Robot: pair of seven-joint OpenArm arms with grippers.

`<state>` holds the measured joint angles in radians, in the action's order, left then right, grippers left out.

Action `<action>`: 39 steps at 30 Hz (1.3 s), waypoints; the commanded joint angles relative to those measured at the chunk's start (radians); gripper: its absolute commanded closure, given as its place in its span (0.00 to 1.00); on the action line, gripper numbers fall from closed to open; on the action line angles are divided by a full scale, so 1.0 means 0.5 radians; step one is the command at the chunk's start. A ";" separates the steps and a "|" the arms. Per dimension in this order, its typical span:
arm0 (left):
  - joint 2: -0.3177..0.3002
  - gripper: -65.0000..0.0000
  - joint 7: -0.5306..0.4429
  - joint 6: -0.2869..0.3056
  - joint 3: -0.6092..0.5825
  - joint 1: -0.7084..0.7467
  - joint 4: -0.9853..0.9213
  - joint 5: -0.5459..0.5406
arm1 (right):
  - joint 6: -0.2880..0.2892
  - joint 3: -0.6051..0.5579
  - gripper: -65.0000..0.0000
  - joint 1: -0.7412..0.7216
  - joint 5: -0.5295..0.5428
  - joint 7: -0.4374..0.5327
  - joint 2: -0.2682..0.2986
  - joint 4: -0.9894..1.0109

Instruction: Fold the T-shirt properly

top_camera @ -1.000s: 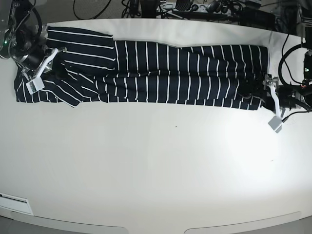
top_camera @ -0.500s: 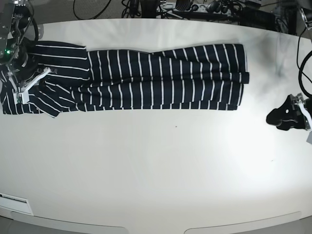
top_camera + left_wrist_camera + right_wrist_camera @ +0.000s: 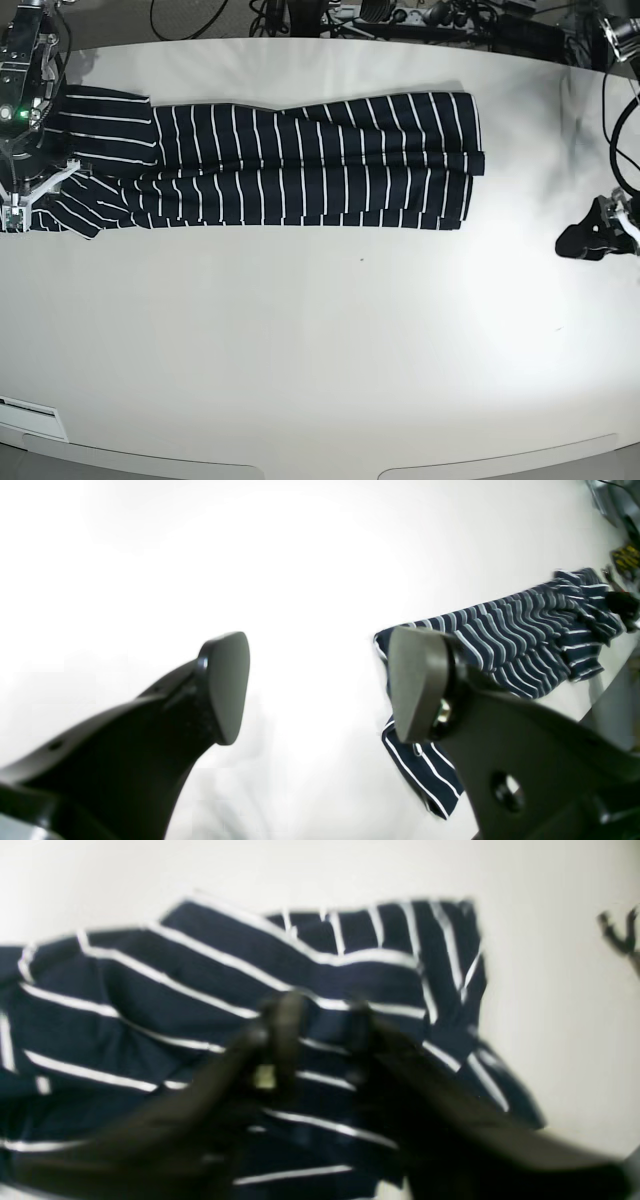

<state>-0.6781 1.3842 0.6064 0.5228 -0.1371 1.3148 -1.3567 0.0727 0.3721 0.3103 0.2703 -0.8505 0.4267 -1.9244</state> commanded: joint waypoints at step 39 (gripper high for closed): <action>0.706 0.30 -0.132 -0.206 -0.159 0.629 0.404 0.310 | 0.201 0.617 0.45 -0.016 0.433 -0.050 0.161 -0.051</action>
<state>-0.3138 1.2785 0.5213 0.4450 0.1738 1.5166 -1.2655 0.1764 0.6712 0.3099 0.4839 -0.8959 0.4816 -1.9308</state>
